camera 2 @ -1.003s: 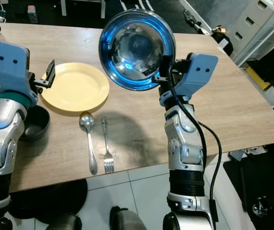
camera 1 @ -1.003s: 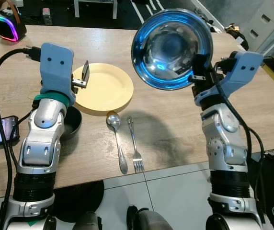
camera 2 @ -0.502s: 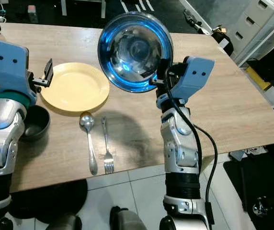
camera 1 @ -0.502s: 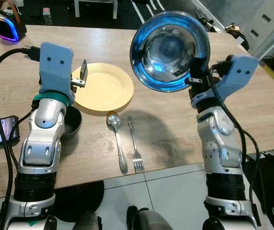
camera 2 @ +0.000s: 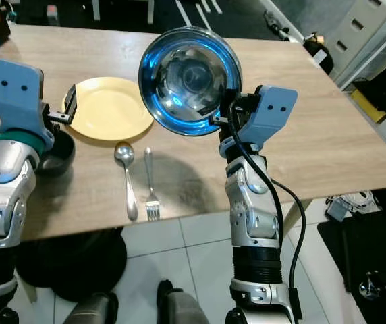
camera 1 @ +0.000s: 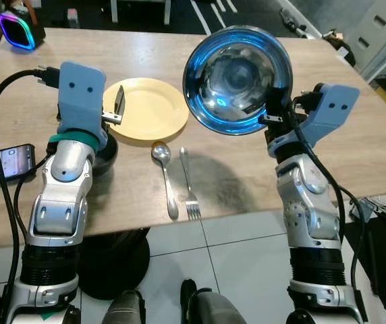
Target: Setting the table
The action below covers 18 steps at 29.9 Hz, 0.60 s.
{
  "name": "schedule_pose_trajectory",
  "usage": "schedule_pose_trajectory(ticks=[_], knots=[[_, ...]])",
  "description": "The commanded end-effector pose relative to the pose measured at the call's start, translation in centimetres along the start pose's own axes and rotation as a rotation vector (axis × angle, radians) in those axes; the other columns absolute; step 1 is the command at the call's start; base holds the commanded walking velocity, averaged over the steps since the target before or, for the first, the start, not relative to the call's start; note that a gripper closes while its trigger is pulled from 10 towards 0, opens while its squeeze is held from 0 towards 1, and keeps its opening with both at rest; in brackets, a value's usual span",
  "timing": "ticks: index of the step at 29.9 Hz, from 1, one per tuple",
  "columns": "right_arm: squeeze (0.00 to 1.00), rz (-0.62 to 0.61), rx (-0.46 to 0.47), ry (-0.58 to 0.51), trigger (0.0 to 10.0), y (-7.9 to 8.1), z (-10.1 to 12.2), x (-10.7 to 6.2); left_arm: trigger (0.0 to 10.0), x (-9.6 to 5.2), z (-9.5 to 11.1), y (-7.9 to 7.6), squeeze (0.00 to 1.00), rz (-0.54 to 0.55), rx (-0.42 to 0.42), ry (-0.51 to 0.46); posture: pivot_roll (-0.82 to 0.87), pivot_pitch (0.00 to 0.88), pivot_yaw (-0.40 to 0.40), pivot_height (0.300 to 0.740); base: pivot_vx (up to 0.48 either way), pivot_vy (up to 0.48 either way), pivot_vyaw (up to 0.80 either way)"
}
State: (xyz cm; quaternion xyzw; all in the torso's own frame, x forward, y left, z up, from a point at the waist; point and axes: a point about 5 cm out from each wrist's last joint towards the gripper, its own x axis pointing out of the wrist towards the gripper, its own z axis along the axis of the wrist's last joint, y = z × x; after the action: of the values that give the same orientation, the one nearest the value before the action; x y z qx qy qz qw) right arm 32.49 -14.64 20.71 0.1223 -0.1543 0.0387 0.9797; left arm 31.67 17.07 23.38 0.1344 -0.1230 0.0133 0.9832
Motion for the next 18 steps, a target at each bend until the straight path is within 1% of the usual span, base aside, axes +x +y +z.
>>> schedule_pose_trajectory(ticks=[1, 18], knots=[[0.00, -0.014, -0.008, -0.017, 10.0, -0.45, 0.30, -0.12, 10.0, -0.05, -0.28, -0.25, 0.00, -0.003, 0.004, 0.015, 0.11, 0.024, -0.079, 0.740, -0.375, 0.000, 0.00], [0.00, 0.002, -0.020, -0.012, 10.0, -0.20, 0.16, -0.15, 10.0, 0.10, -0.27, -0.33, 0.00, -0.009, 0.001, 0.008, 0.11, 0.011, -0.074, 0.740, -0.377, 0.000, 0.00]])
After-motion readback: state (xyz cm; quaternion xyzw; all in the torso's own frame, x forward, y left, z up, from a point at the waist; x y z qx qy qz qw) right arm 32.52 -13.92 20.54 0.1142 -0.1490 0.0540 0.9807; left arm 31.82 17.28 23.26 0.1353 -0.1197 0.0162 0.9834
